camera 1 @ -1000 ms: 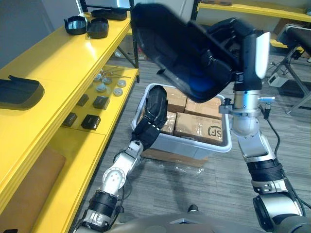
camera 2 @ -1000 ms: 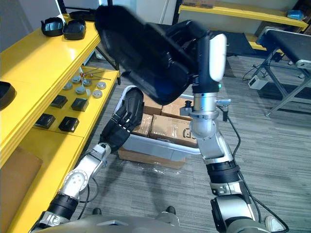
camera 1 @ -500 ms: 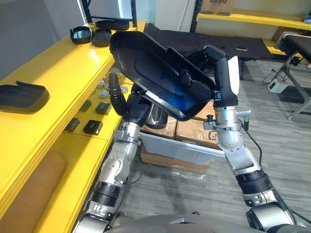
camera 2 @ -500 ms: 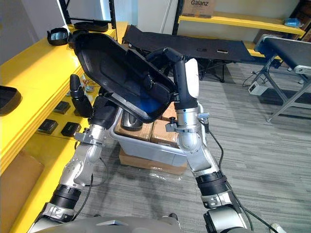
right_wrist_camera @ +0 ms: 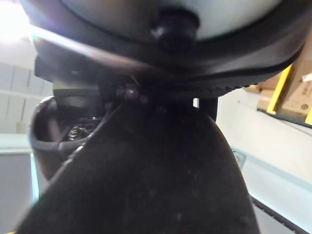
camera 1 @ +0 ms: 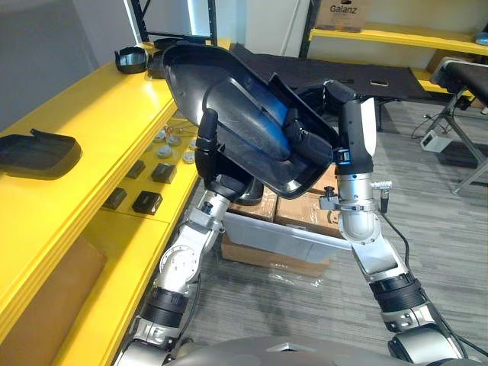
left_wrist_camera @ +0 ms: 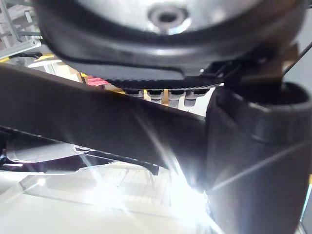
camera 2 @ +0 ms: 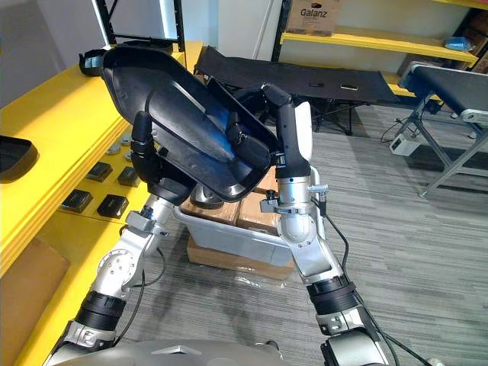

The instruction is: Walk over and take three plastic housings, then place them on the shelf

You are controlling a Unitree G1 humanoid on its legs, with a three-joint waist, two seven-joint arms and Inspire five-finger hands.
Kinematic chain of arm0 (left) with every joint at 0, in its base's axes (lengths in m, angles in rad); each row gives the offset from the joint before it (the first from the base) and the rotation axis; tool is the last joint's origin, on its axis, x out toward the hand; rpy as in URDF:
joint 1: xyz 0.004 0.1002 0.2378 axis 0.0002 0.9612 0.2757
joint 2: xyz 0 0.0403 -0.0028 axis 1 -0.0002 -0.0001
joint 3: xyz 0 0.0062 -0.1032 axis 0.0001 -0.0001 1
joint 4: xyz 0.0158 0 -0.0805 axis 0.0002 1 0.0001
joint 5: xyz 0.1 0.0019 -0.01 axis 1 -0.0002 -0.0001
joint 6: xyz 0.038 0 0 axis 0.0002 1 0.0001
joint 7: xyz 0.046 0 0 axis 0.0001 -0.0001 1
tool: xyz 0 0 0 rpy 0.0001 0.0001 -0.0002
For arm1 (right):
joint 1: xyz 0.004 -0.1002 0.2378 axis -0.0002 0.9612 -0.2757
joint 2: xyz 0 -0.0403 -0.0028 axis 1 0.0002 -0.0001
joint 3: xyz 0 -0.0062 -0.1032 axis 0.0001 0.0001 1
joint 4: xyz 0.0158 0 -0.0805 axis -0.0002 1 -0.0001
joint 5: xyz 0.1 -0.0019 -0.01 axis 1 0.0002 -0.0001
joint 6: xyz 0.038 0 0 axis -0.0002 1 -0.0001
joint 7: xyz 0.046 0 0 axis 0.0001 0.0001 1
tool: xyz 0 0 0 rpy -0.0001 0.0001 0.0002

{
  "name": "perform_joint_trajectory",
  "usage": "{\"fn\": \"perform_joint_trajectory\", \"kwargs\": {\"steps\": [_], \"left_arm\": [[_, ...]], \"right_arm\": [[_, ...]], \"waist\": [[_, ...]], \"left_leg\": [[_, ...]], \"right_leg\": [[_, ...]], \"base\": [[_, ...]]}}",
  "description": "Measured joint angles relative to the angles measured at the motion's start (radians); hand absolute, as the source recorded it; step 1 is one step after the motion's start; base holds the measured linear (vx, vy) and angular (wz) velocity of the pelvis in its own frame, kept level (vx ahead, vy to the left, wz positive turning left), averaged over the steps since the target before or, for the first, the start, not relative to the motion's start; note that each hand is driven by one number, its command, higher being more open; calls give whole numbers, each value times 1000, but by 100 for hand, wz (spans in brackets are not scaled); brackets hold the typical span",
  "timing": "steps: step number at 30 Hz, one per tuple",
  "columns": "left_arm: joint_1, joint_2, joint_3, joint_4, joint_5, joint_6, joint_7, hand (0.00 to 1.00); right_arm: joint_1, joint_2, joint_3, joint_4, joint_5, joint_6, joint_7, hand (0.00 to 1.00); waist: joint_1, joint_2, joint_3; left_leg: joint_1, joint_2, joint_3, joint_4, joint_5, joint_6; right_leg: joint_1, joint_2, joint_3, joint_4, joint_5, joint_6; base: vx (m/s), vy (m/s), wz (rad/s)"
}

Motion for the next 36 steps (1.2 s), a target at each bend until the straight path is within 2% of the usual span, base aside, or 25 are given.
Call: {"fn": "perform_joint_trajectory", "kwargs": {"steps": [8,9,16,21,24,34,35,36], "left_arm": [[13,50,-18,0,85,-1,-18,100],[20,53,-18,0,97,-2,-18,0],[81,86,-16,2,168,-30,13,0],[85,87,-15,23,242,-47,100,0],[87,86,-15,40,246,-51,103,0],[127,87,-28,41,288,-119,99,0],[128,88,-31,41,285,-131,99,0],[129,87,-36,41,282,-139,100,0]], "right_arm": [[-1,-20,2,0,34,0,25,0],[-3,-21,2,0,34,0,28,0],[-4,-84,11,0,29,0,66,0],[-8,-91,54,-19,24,-15,109,0],[-8,-91,59,-19,23,-28,148,0],[-18,-84,68,-20,25,-30,217,0],[-18,-83,71,-20,25,-30,217,100],[-18,-79,72,-22,26,-30,216,100]], "waist": [[2,4,-4],[2,4,-5],[3,12,-22],[-2,17,-26],[3,17,-26],[4,18,-28],[4,18,-28],[4,18,-28]], "left_leg": [[-1,0,5,12,-9,1],[-1,0,5,13,-9,1],[-4,0,5,14,-10,1],[-5,1,6,17,-10,1],[-9,1,5,20,-11,0],[-19,1,0,30,-15,1],[-19,1,0,31,-16,0],[-19,1,0,31,-16,0]], "right_leg": [[0,1,7,-3,3,0],[0,1,7,-3,3,0],[-1,1,7,-4,4,0],[-1,1,8,-4,4,0],[-3,1,7,-4,5,0],[-4,1,3,-5,6,-1],[-4,1,3,-5,6,-1],[-4,1,3,-5,6,-1]], "base": [[-7,12,-2],[0,0,0],[0,0,0],[0,0,0],[-3,3,1],[-2,2,1],[0,0,0],[0,0,0]]}}
